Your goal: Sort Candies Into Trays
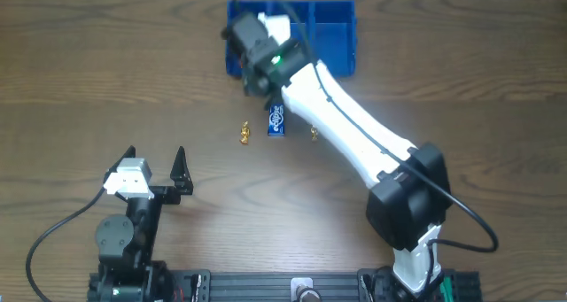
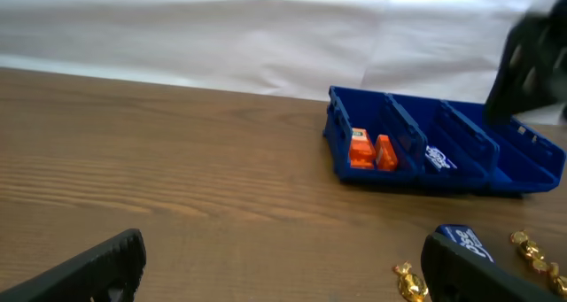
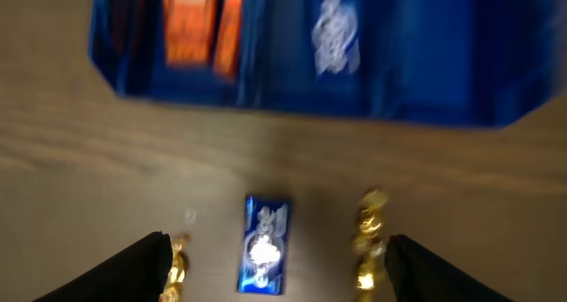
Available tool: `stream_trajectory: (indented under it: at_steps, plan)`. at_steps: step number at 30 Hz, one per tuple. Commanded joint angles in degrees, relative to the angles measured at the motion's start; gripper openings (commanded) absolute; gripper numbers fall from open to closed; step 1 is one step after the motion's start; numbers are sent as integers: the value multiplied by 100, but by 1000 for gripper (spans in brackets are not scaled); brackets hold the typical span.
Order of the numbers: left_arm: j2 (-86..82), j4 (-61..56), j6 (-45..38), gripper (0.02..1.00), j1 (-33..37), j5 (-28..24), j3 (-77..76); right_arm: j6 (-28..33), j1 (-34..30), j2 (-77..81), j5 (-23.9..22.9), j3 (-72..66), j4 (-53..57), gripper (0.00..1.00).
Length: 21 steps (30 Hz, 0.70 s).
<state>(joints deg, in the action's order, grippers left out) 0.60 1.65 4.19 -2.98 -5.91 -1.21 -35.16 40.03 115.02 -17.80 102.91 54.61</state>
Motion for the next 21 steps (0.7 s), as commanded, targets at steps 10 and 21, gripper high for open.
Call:
stream_trajectory:
  at_steps: [10, 21]
  plan:
    - [-39, 221, -79, 998, 35, -157, 94, -765, 83, 975, 752, -1078, -802, 766]
    - [-39, 221, -79, 998, 35, -157, 94, -1040, 7, 1252, 763, -1078, -863, 522]
